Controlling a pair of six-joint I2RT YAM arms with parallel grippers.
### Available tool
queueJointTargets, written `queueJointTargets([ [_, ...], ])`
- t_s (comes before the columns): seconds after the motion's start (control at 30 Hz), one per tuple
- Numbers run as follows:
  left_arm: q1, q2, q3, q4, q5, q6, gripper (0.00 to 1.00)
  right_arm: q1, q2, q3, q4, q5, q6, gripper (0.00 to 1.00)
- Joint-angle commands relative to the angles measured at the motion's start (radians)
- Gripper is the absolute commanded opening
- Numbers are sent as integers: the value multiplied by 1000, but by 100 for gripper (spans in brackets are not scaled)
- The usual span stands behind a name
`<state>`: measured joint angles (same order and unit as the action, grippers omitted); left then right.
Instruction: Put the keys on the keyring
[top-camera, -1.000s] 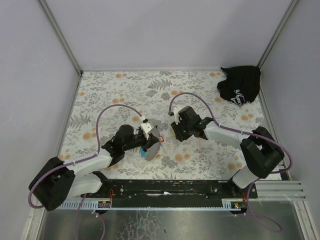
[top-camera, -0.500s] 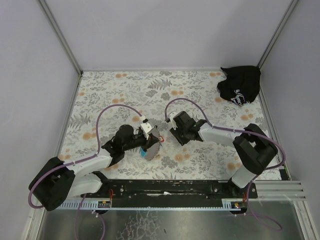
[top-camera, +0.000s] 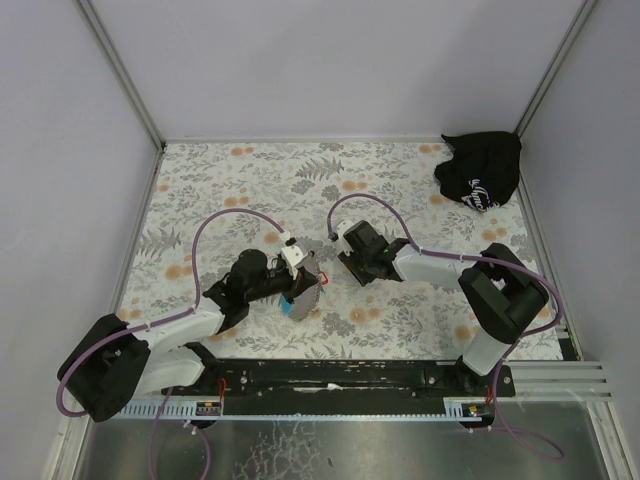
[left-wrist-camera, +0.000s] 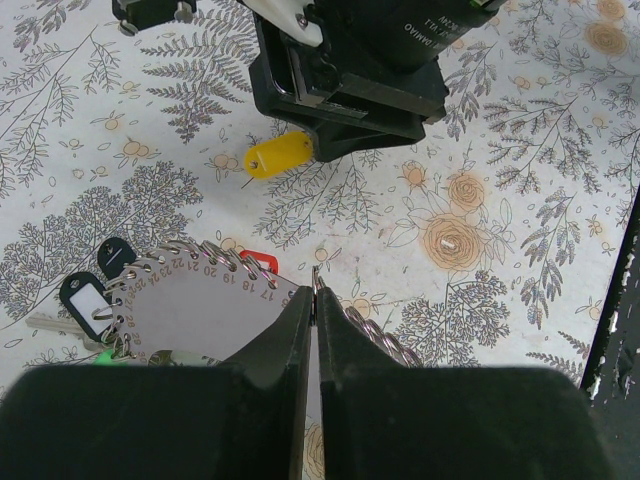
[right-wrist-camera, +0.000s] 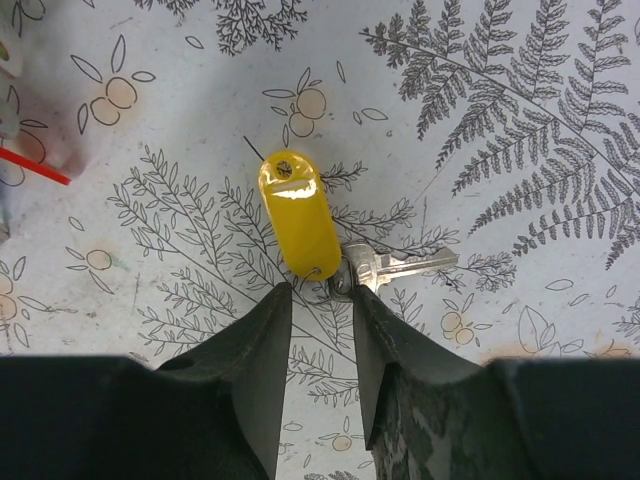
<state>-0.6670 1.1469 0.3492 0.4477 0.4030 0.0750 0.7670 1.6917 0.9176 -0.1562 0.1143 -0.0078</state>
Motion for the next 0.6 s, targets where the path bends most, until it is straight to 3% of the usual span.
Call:
queueJointTargets([
  [0.0, -4, -8, 15, 30, -7, 7, 0, 7, 15, 31, 26, 53, -21, 37],
  [0.2, -3, -9, 16, 26, -7, 7, 0, 7, 43, 40, 29, 43, -18, 32],
  [0.57, -3, -17, 16, 21, -8, 5, 0, -15, -23, 57, 5, -70, 26, 6],
])
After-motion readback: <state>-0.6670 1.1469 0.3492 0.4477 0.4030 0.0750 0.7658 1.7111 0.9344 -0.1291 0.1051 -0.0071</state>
